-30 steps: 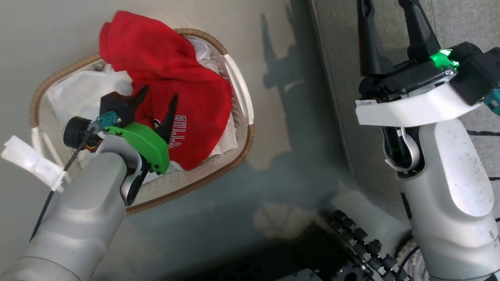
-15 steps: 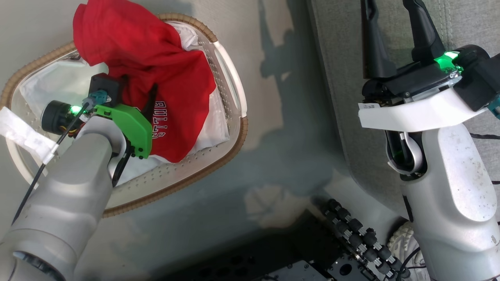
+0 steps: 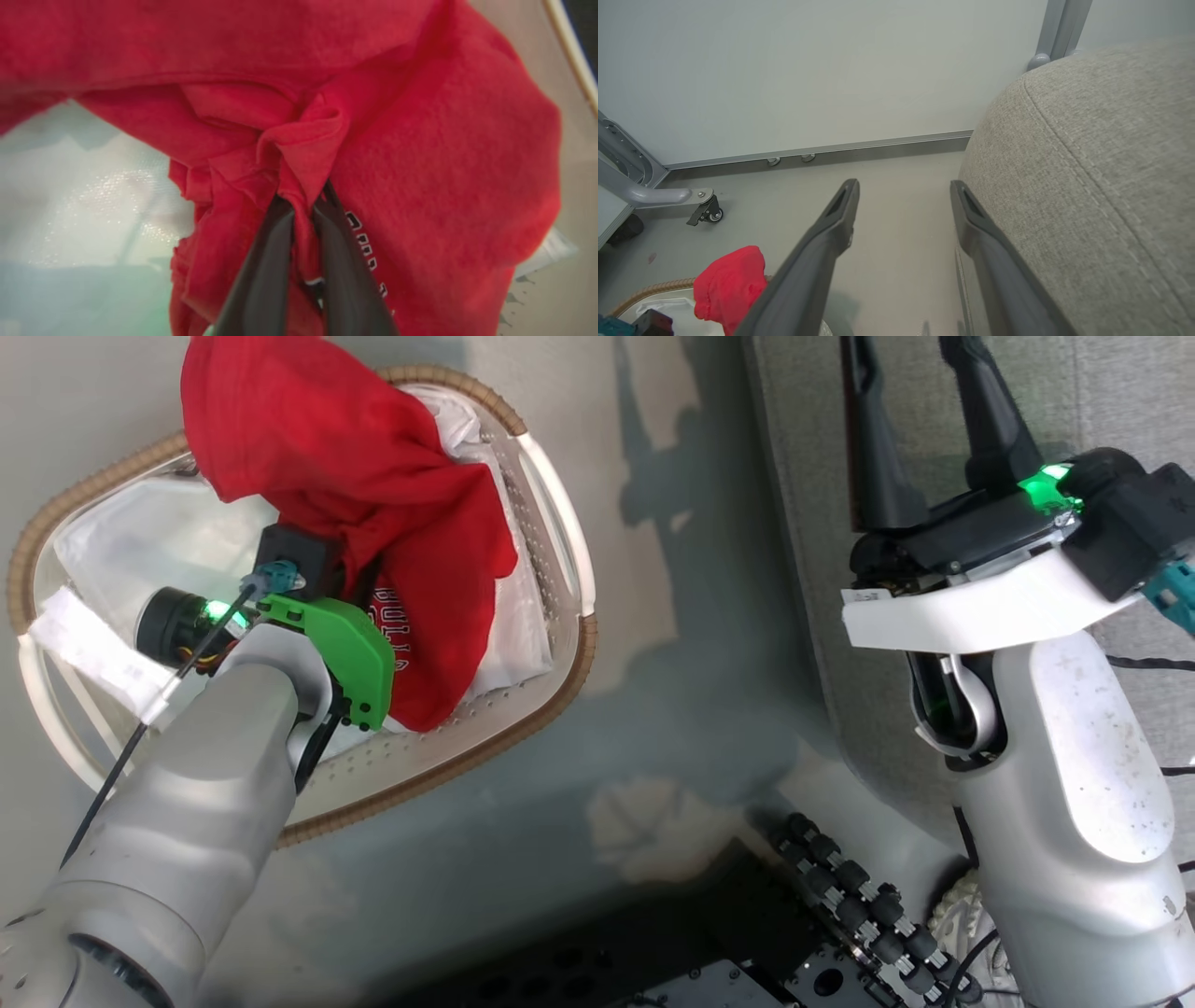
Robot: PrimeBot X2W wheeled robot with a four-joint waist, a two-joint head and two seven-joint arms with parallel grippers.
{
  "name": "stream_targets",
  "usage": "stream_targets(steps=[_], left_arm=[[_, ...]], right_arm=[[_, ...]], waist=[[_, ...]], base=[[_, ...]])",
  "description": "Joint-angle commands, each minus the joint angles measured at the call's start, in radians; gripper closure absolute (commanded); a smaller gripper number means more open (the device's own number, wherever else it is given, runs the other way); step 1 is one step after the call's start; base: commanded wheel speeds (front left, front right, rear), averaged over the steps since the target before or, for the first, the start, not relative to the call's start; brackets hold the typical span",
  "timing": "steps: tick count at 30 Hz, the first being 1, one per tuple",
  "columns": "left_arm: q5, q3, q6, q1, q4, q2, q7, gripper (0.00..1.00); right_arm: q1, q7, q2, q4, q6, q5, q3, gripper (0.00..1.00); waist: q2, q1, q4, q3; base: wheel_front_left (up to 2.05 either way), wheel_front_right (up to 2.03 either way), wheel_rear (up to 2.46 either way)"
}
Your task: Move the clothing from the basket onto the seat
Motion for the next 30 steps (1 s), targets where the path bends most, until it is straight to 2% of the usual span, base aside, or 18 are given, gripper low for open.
stream_targets(steps=[1,5,9,18,30], left_arm=[[-0.022,0.0,-0.003,0.017,-0.014,0.012,-0.012,1.0],[-0.053,0.01,-0.003,0.034,-0.046,0.026,-0.035,1.0],[-0.078,0.039,-0.003,0.074,-0.111,0.016,-0.042,1.0],[0.039,0.239,-0.003,0.245,-0.295,0.001,-0.04,1.0],[0.236,0.462,-0.003,0.464,-0.548,-0.058,-0.04,1.0]], right_arm=[[-0.011,-0.002,-0.004,0.01,-0.001,0.005,0.003,0.0],[-0.021,-0.002,-0.004,0.038,-0.001,0.0,0.014,0.0],[-0.003,-0.002,-0.004,0.08,-0.001,-0.027,0.002,0.0],[0.062,-0.002,-0.004,0.178,-0.001,-0.096,-0.028,0.0],[0.197,-0.002,-0.004,0.278,-0.001,-0.132,-0.025,0.0]], waist=[[0.0,-0.0001,-0.011,-0.022],[0.0,-0.0001,-0.015,-0.067],[0.0,-0.0001,0.018,-0.162],[0.0,-0.0001,0.108,-0.375],[0.0,-0.0001,0.197,-0.621]], base=[[0.0,0.0,0.0],[0.0,0.0,0.0],[0.0,0.0,0.0],[0.0,0.0,0.0],[0.0,0.0,0.0]])
